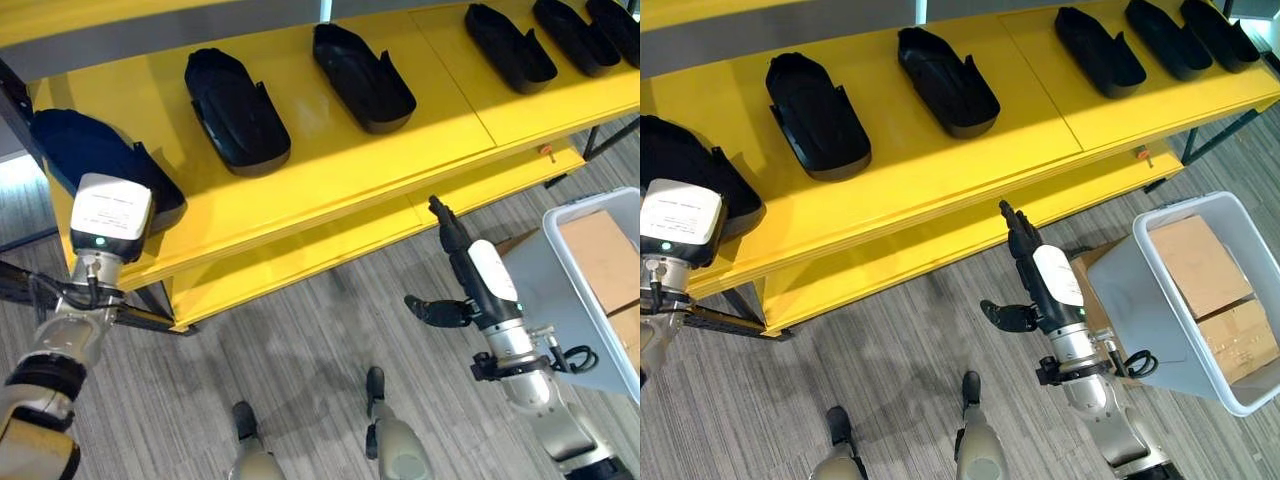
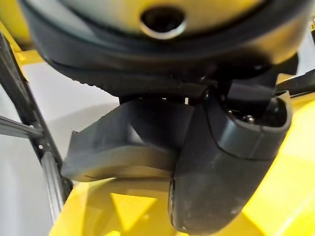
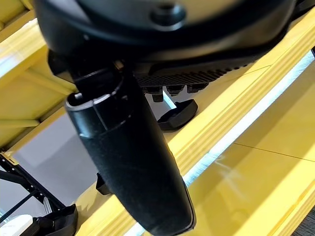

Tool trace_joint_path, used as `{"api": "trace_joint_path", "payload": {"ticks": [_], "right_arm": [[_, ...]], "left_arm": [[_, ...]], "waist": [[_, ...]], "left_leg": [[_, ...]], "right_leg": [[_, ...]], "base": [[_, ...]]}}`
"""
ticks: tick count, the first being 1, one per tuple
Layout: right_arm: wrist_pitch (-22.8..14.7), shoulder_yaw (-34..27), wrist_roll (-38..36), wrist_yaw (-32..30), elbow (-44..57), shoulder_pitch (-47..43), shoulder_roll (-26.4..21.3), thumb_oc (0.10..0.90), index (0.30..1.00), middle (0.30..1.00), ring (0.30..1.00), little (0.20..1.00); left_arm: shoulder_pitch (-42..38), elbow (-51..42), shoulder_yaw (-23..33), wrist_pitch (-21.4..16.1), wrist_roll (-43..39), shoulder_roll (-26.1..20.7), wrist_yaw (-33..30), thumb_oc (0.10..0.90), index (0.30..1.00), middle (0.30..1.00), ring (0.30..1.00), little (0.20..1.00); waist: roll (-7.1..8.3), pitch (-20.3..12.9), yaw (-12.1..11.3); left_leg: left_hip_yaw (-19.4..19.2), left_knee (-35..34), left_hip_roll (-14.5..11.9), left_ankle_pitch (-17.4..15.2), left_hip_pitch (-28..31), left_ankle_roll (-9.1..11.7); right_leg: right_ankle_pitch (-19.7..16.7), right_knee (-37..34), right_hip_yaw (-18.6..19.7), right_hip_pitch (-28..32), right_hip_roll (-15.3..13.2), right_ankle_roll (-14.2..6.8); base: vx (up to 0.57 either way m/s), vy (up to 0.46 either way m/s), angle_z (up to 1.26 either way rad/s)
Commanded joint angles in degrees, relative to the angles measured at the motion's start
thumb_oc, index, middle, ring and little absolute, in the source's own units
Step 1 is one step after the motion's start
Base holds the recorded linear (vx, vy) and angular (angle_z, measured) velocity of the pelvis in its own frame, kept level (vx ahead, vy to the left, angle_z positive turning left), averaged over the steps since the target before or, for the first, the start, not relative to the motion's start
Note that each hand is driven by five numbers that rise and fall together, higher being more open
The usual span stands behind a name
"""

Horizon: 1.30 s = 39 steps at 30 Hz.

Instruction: Move parts from the plastic box to the shelf.

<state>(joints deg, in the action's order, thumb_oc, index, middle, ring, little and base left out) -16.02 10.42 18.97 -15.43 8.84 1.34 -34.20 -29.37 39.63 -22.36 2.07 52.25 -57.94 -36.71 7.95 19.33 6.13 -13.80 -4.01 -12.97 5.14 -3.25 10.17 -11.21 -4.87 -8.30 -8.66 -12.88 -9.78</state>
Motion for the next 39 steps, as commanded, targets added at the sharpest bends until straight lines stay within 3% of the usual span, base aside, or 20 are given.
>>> {"api": "trace_joint_path", "payload": {"ticks": [1,2,3,4,5,23,39], "right_arm": [[-4.8,-5.2,-1.7,-4.1,7.4,-4.9,-1.5,0.900,1.000,1.000,1.000,1.000],[-4.8,-5.1,-1.7,-4.2,7.3,-5.0,-1.4,0.900,1.000,1.000,1.000,1.000],[-4.8,-5.1,-1.7,-4.2,7.3,-5.0,-1.4,0.900,1.000,1.000,1.000,1.000],[-4.8,-5.3,-1.6,-4.2,7.4,-5.0,-1.5,0.900,1.000,1.000,1.000,1.000],[-4.6,-5.4,-1.5,-4.1,7.4,-4.9,-1.5,0.900,1.000,1.000,1.000,1.000],[-4.2,-6.4,-1.8,-3.1,7.4,-5.1,-1.8,0.900,1.000,1.000,1.000,1.000],[-4.0,-8.9,-2.1,-2.4,7.3,-3.2,-0.6,0.900,1.000,1.000,1.000,1.000]], "left_arm": [[-1.4,2.8,1.5,-0.2,-0.8,-5.4,2.6,0.533,0.487,0.487,0.487,0.487],[-1.4,3.3,1.3,-0.2,-0.9,-5.4,2.6,0.629,0.621,0.621,0.621,0.621],[-1.4,3.3,1.3,-0.2,-0.9,-5.4,2.6,0.788,0.844,0.844,0.844,0.844],[-1.4,2.5,1.2,-0.1,-0.7,-5.5,2.8,0.788,0.844,0.844,0.844,0.844],[-1.2,2.0,1.4,-0.2,-0.5,-5.8,3.2,0.900,1.000,1.000,1.000,1.000],[3.0,-4.0,2.2,-2.8,2.2,-8.5,4.8,0.900,1.000,1.000,1.000,1.000],[15.0,-13.4,8.9,-6.0,5.5,-10.3,5.7,0.900,1.000,1.000,1.000,1.000]], "waist": [[1.99,0.0,0.2],[1.95,0.0,0.3],[1.95,0.0,0.3],[1.89,0.1,0.2],[1.74,0.1,0.2],[0.45,-0.1,-0.5],[-1.40,-3.4,-1.2]], "left_leg": [[0.7,7.5,2.4,-4.7,-2.4,-4.5],[0.7,7.6,2.4,-4.7,-2.5,-4.5],[0.7,7.6,2.4,-4.7,-2.5,-4.5],[0.8,7.6,2.5,-4.7,-2.6,-4.6],[0.8,7.7,2.4,-4.7,-2.8,-4.6],[1.6,7.7,2.9,-4.7,-2.8,-4.6],[1.6,3.2,3.3,-3.9,1.3,-4.6]], "right_leg": [[-1.1,3.0,0.0,0.0,-3.1,-3.3],[-1.1,3.0,0.0,0.0,-3.1,-3.3],[-1.1,3.0,0.0,0.0,-3.1,-3.3],[-1.0,3.1,0.0,-0.1,-3.1,-3.4],[-1.1,3.1,-0.1,-0.2,-3.1,-3.3],[-0.7,3.1,-0.7,0.5,-3.4,-3.3],[-0.3,2.1,-1.4,2.8,-3.4,-3.5]], "base": [[0.00,0.000,0.00],[0.00,0.000,0.00],[0.00,0.000,0.00],[0.00,0.000,0.00],[0.00,0.000,0.00],[0.00,0.000,0.00],[0.02,0.000,0.01]]}}
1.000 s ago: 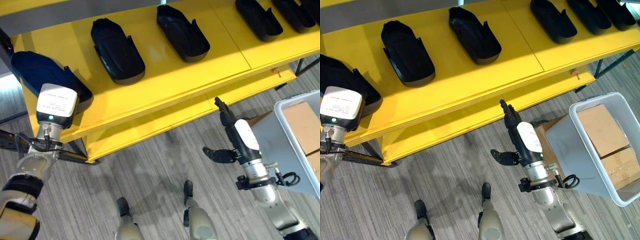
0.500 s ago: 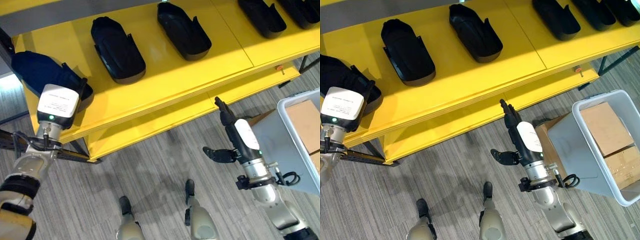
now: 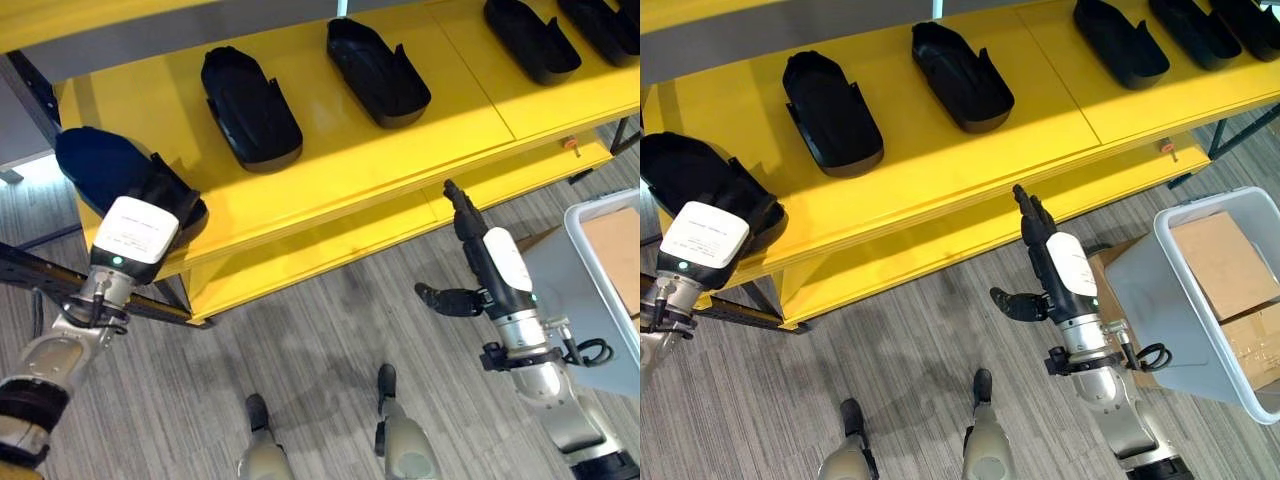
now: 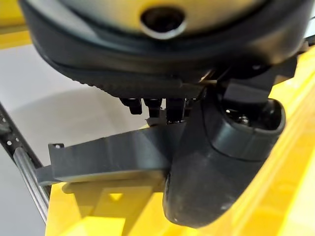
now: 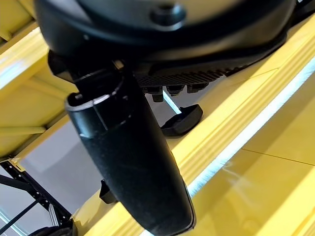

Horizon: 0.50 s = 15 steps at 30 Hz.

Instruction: Move parts from the plastic box to the shelf.

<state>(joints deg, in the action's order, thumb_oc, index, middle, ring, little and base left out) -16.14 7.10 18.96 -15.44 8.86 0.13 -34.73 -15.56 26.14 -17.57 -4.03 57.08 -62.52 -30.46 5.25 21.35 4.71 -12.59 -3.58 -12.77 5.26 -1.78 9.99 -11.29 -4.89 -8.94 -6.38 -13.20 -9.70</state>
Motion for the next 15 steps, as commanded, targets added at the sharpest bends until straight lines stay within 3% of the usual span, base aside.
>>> {"api": "trace_joint_path", "payload": {"ticks": [1,15], "right_arm": [[-3.8,-5.7,-2.1,-2.3,7.2,-1.9,0.0,0.900,1.000,1.000,1.000,1.000],[-3.0,-6.7,-2.4,-1.6,7.0,-1.3,0.6,0.900,1.000,1.000,1.000,1.000]], "left_arm": [[1.7,0.0,4.7,0.0,0.5,-5.6,-0.4,0.900,1.000,1.000,1.000,1.000],[4.4,1.7,7.7,-1.6,-3.3,-5.6,1.7,0.900,1.000,1.000,1.000,1.000]], "waist": [[1.20,-5.6,0.1],[-0.09,-8.0,0.2]], "left_leg": [[0.4,2.5,3.1,-4.0,0.1,-4.4],[0.1,0.0,3.3,-3.7,3.3,-4.4]], "right_leg": [[-0.2,2.0,-0.7,0.7,-3.0,-3.6],[0.5,1.6,-1.2,2.7,-2.8,-3.7]], "base": [[0.03,-0.005,0.00],[0.01,0.000,0.00]]}}
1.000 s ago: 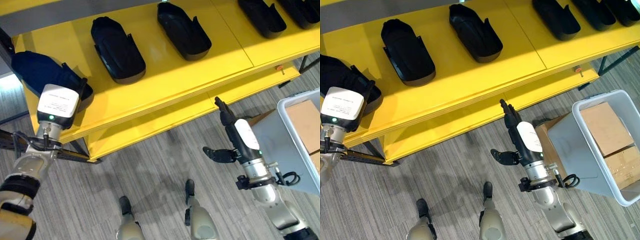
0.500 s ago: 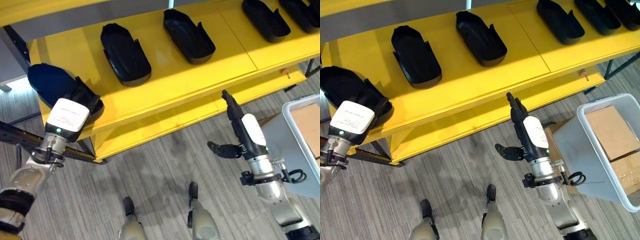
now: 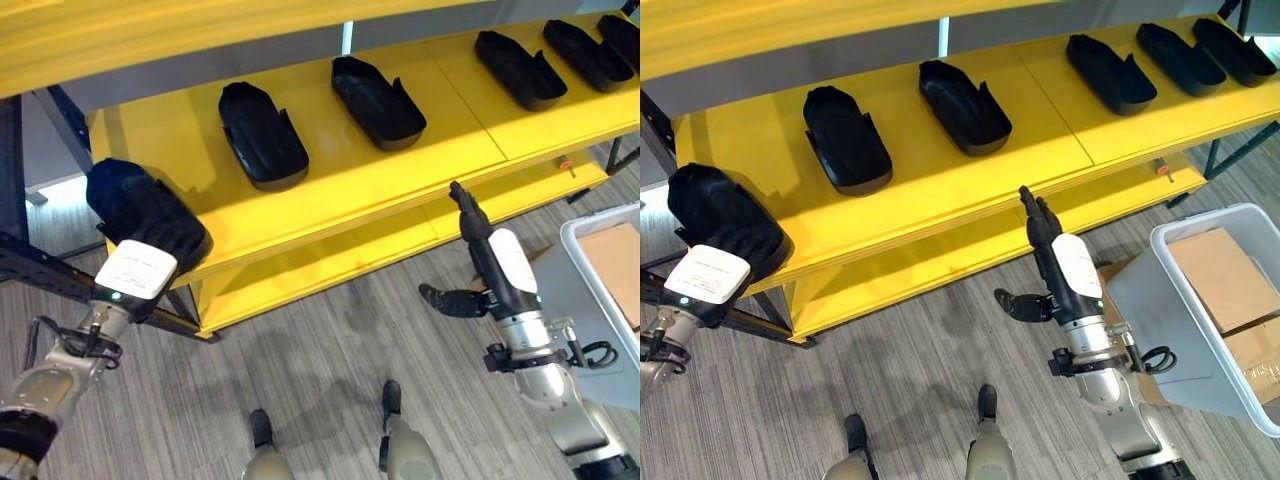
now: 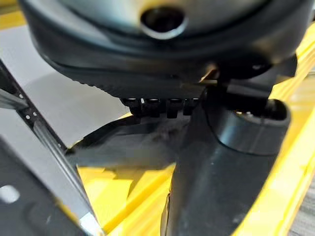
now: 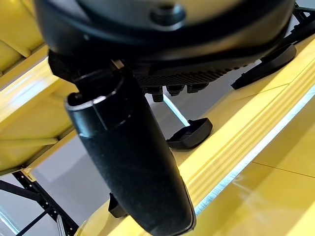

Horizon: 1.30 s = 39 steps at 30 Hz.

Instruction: Move parts from the plastic box to the shelf.

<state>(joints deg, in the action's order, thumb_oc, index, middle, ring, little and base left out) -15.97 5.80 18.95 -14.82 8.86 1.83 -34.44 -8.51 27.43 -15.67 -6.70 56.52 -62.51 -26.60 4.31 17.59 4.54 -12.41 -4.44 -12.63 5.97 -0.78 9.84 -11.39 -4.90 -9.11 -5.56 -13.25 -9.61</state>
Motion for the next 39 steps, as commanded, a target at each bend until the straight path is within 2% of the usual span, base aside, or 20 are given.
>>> {"api": "trace_joint_path", "payload": {"ticks": [1,12,18,23,26,30,31,33,36,39], "right_arm": [[-3.2,-5.4,-2.4,-2.2,7.0,-3.0,0.3,0.900,1.000,1.000,1.000,1.000],[-2.6,-6.4,-2.6,-1.5,6.5,-2.4,0.6,0.900,1.000,1.000,1.000,1.000],[-1.9,-7.7,-2.2,-0.9,6.7,-1.2,1.0,0.900,1.000,1.000,1.000,1.000],[-1.3,-9.4,-1.8,-0.8,7.0,0.1,1.7,0.900,1.000,1.000,1.000,1.000],[-0.3,-10.6,-1.7,-0.1,7.2,0.9,2.1,0.900,1.000,1.000,1.000,1.000],[0.2,-10.9,-1.7,0.2,7.3,1.1,2.5,0.900,1.000,1.000,1.000,1.000],[0.6,-11.5,-1.7,0.5,7.5,1.4,3.0,0.900,1.000,1.000,1.000,1.000],[0.8,-11.5,-1.9,0.7,7.7,1.6,3.2,0.900,1.000,1.000,1.000,1.000],[1.5,-11.1,-2.3,1.1,7.9,1.7,4.0,0.900,1.000,1.000,1.000,1.000],[2.0,-10.6,-2.4,1.4,8.2,1.7,4.3,0.900,1.000,1.000,1.000,1.000]], "left_arm": [[-2.6,0.4,5.9,1.1,-2.8,-5.6,-2.1,0.900,1.000,1.000,1.000,1.000],[1.1,-1.3,9.8,0.6,-3.6,-6.5,-0.8,0.900,1.000,1.000,1.000,1.000],[6.3,-6.0,16.2,1.1,-3.8,-6.6,-0.6,0.900,1.000,1.000,1.000,1.000],[9.9,-11.3,22.5,1.6,-4.6,-4.5,-1.3,0.900,1.000,1.000,1.000,1.000],[12.5,-17.6,27.9,1.4,-6.8,-1.0,-1.2,0.900,1.000,1.000,1.000,1.000],[13.5,-21.5,30.9,0.4,-10.7,2.9,-1.2,0.900,1.000,1.000,1.000,1.000],[13.6,-26.0,32.1,-1.3,-14.1,6.0,-0.8,0.900,1.000,1.000,1.000,1.000],[13.8,-27.0,32.6,-1.6,-15.9,7.6,-0.7,0.900,1.000,1.000,1.000,1.000],[12.6,-32.2,31.7,-4.0,-24.4,15.4,0.5,0.900,1.000,1.000,1.000,1.000],[11.7,-35.6,29.0,-5.2,-29.8,20.4,1.9,0.900,1.000,1.000,1.000,1.000]], "waist": [[0.85,-4.2,0.4],[0.10,-5.8,-0.1],[-0.36,-6.7,-0.7],[-0.57,-7.3,-1.3],[-0.66,-7.7,-1.5],[-0.67,-7.8,-1.5],[-0.62,-8.0,-1.6],[-0.62,-8.0,-1.6],[-0.44,-8.1,-1.4],[-0.27,-8.1,-1.2]], "left_leg": [[-0.1,0.9,3.1,-4.4,2.4,-4.3],[0.2,-0.1,3.3,-4.5,3.5,-4.2],[0.8,-0.3,3.4,-4.7,4.0,-4.2],[1.2,-0.4,3.4,-4.8,4.2,-4.2],[1.4,-0.4,3.4,-4.8,4.3,-4.2],[1.6,-0.5,3.3,-4.8,4.3,-4.1],[1.7,-0.5,3.2,-4.8,4.4,-4.1],[1.7,-0.5,3.2,-4.8,4.5,-4.1],[1.7,-0.5,2.9,-4.7,4.5,-4.1],[1.6,-0.5,2.7,-4.5,4.5,-4.0]], "right_leg": [[0.6,1.6,-1.0,1.9,-2.7,-3.8],[0.6,0.9,-1.8,3.6,-2.8,-4.0],[0.8,0.6,-2.5,4.7,-3.0,-4.0],[1.0,0.6,-3.1,5.4,-3.0,-3.9],[1.4,0.5,-3.4,5.8,-2.8,-3.7],[1.7,0.5,-3.5,6.0,-2.7,-3.5],[1.9,0.5,-3.6,6.2,-2.6,-3.3],[2.0,0.5,-3.7,6.3,-2.5,-3.2],[2.2,0.5,-3.9,6.4,-2.3,-2.8],[2.5,0.5,-3.9,6.4,-1.9,-2.5]], "base": [[0.00,0.000,0.00],[0.01,0.001,0.01],[0.02,0.002,0.05],[0.02,-0.002,0.04],[0.02,-0.007,0.06],[0.01,-0.008,0.05],[0.00,0.000,0.00],[0.00,0.000,0.00],[0.00,0.000,0.00],[0.00,0.000,0.00]]}}
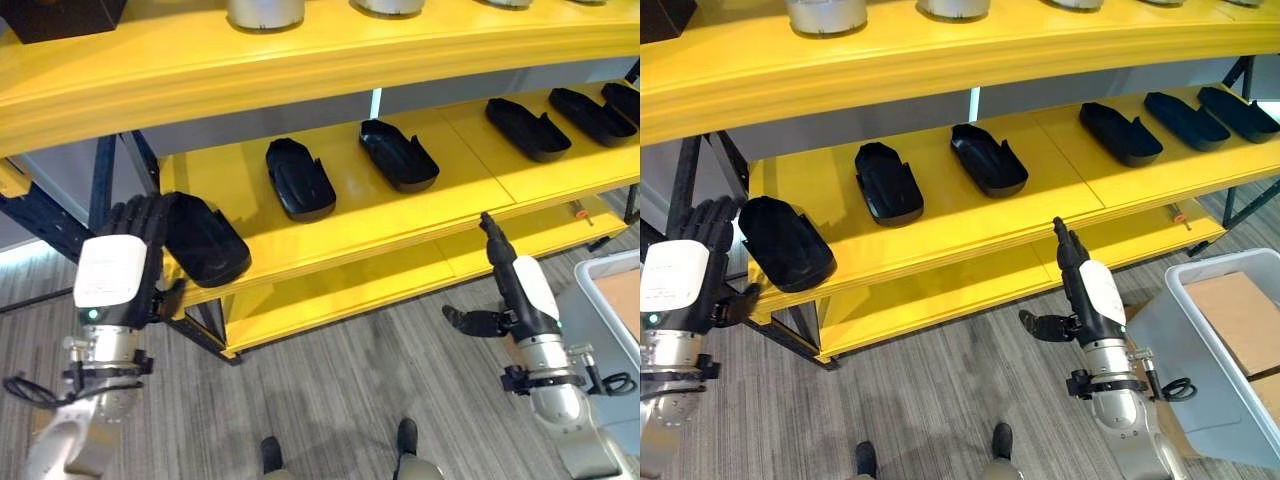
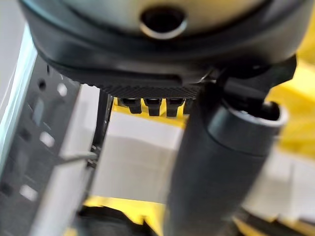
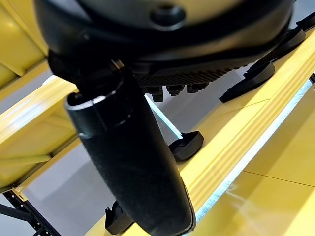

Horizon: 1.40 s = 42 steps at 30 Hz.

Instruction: Move parts from the plastic box to the shelf.

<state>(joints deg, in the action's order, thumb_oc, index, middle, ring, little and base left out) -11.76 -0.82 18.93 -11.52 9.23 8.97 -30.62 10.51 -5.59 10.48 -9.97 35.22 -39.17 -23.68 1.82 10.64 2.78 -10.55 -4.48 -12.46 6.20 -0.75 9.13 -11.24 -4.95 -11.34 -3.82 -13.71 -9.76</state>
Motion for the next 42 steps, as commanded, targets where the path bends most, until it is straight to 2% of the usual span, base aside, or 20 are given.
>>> {"api": "trace_joint_path", "payload": {"ticks": [1,3,11,18,28,35,42], "right_arm": [[-2.2,-4.0,-2.3,-1.9,7.9,-5.4,0.4,0.900,1.000,1.000,1.000,1.000],[-1.8,-3.5,-2.4,-1.8,8.4,-5.2,0.6,0.900,1.000,1.000,1.000,1.000],[-1.0,-2.7,-2.2,-2.3,8.9,-4.9,0.4,0.900,1.000,1.000,1.000,1.000],[-0.3,-1.9,-1.8,-2.8,8.7,-6.1,-0.1,0.900,1.000,1.000,1.000,1.000],[-0.1,-0.2,-1.4,-3.2,7.5,-8.1,-1.0,0.900,1.000,1.000,1.000,1.000],[-0.6,2.3,-1.9,-3.7,6.6,-9.6,-1.8,0.900,1.000,1.000,1.000,1.000],[-1.2,3.4,-2.3,-4.0,7.1,-9.7,-2.2,0.900,1.000,1.000,1.000,1.000]], "left_arm": [[-7.3,-2.6,2.9,-1.9,-8.5,-2.9,-0.9,0.900,1.000,1.000,1.000,1.000],[-7.2,-4.5,0.3,-2.7,-14.2,1.3,0.2,0.900,1.000,1.000,1.000,1.000],[-7.1,-5.9,-4.7,-2.0,-21.9,6.5,2.5,0.900,1.000,1.000,1.000,1.000],[-10.8,-2.0,-6.4,-0.4,-23.6,7.2,1.7,0.900,1.000,1.000,1.000,1.000],[-21.2,7.9,-6.8,2.3,-22.7,7.3,-4.6,0.900,1.000,1.000,1.000,1.000],[-29.5,16.9,-10.0,4.1,-23.1,6.4,-8.1,0.900,1.000,1.000,1.000,1.000],[-33.4,23.8,-11.6,5.0,-26.2,7.9,-9.8,0.900,1.000,1.000,1.000,1.000]], "waist": [[2.16,-1.1,0.6],[2.63,-0.9,0.7],[2.87,-0.6,0.7],[2.74,-0.3,0.9],[2.82,0.1,1.8],[3.39,0.8,3.0],[3.99,1.2,3.7]], "left_leg": [[-0.3,-0.5,2.5,-4.7,4.5,-3.3],[-0.3,-0.5,2.2,-4.5,4.4,-3.3],[-0.2,-0.5,1.2,-3.8,4.3,-3.0],[-0.1,-0.5,0.4,-3.2,3.9,-2.6],[-0.4,-0.5,0.1,-2.8,3.6,-2.1],[-1.1,-0.5,0.0,-2.6,3.2,-2.0],[-1.7,-0.5,0.1,-2.5,2.8,-2.0]], "right_leg": [[2.3,0.6,-1.6,4.7,-1.4,-2.4],[2.4,0.6,-1.6,4.6,-1.1,-2.1],[3.1,0.6,-1.7,4.8,0.1,-1.5],[3.3,0.6,-1.8,4.8,0.7,-1.2],[3.2,0.7,-1.9,4.3,1.0,-1.2],[2.9,1.0,-1.3,3.1,1.0,-1.3],[2.5,1.1,-0.7,2.2,1.0,-1.5]], "base": [[0.00,0.000,0.00],[-0.01,-0.032,-0.01],[0.00,-0.040,0.00],[0.00,-0.017,0.00],[0.00,0.000,0.00],[-0.01,0.003,-0.02],[0.00,0.009,-0.05]]}}
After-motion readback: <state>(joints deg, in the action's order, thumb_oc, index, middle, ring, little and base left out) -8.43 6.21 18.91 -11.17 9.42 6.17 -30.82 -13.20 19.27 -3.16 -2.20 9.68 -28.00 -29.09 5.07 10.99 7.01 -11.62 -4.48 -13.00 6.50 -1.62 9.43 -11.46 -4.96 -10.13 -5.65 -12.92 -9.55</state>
